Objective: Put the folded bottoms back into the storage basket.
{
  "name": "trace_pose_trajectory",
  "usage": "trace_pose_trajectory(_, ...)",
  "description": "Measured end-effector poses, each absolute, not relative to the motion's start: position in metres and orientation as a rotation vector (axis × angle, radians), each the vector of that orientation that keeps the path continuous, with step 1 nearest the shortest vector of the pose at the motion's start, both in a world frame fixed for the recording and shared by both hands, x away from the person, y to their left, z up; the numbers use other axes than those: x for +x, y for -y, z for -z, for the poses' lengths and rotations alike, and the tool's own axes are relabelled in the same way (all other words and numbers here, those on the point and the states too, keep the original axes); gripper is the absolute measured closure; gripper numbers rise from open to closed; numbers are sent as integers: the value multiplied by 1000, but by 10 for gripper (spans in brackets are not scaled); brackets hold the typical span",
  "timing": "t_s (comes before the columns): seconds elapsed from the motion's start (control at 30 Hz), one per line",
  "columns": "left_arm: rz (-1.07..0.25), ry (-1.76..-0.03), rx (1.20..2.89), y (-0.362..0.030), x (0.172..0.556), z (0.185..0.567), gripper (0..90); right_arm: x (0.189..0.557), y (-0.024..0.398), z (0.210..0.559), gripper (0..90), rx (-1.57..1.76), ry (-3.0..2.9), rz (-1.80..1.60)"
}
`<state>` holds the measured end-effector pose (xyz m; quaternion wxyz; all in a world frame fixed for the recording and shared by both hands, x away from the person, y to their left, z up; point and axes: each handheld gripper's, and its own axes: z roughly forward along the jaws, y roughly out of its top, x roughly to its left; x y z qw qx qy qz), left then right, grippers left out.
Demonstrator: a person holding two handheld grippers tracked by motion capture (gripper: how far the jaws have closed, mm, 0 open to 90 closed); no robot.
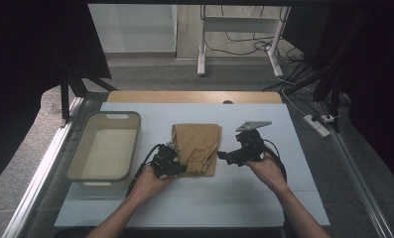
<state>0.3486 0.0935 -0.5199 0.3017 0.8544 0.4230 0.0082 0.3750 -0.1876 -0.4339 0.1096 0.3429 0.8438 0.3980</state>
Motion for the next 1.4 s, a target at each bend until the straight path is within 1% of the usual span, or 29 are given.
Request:
trace_pose_trajectory(0.5,-15,-1124,2266,-94,349,520,721,410,171,441,0,1014,-2490,-1058)
trace_pose_trajectory(0.8,-13,-1126,2265,-94,349,520,721,428,163,446,0,982,-2468,-1060)
trace_pose_trajectory(1.1,-13,-1128,2263,-94,349,520,721,443,161,452,0,1011,-2466,-1073)
trace_pose_trajectory(1.4,-9,-1129,2259,-94,349,520,721,467,166,457,0,1040,-2441,-1070)
